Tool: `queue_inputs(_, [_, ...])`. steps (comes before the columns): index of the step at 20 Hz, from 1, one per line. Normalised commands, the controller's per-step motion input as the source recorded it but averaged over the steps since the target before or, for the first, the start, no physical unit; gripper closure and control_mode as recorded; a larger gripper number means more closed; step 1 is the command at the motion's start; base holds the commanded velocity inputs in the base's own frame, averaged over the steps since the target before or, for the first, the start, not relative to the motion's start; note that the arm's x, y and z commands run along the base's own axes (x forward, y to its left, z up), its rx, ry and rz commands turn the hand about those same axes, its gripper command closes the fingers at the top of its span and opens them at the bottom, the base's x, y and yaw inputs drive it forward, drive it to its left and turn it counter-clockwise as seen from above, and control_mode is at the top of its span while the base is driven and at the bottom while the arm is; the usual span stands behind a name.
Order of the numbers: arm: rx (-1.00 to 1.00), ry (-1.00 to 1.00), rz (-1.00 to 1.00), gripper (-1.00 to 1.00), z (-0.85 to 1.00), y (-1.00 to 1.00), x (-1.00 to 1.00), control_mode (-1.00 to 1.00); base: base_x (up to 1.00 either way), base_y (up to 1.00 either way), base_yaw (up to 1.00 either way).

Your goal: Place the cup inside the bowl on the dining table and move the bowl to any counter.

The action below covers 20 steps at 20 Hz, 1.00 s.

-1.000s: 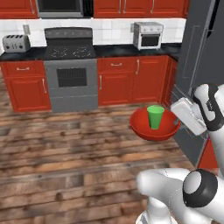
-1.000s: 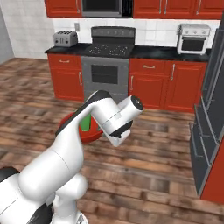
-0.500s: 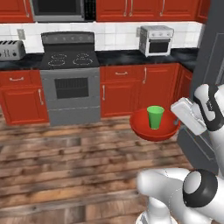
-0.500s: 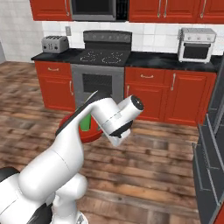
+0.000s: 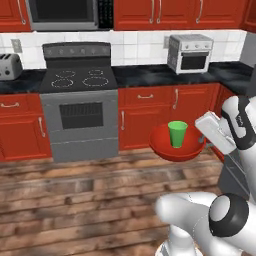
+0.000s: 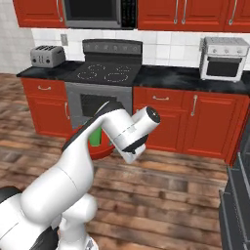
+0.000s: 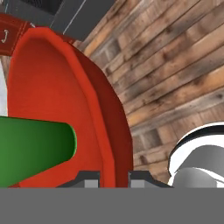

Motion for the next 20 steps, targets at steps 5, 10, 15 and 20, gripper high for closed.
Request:
queue_inputs(5, [0.00, 0.00, 0.00, 1.00, 0.00, 0.00, 0.00, 1.00, 0.98, -0.26, 0.00])
queue_inputs(10, [0.00, 0.00, 0.00, 1.00, 0.00, 0.00, 0.00, 1.00, 0.98, -0.29, 0.00])
queue_inputs(15, [0.00, 0.00, 0.00, 1.00, 0.00, 0.00, 0.00, 1.00, 0.97, -0.36, 0.00])
queue_inputs(20, [0.00, 0.00, 0.00, 1.00, 0.00, 0.00, 0.00, 1.00, 0.72, -0.59, 0.00])
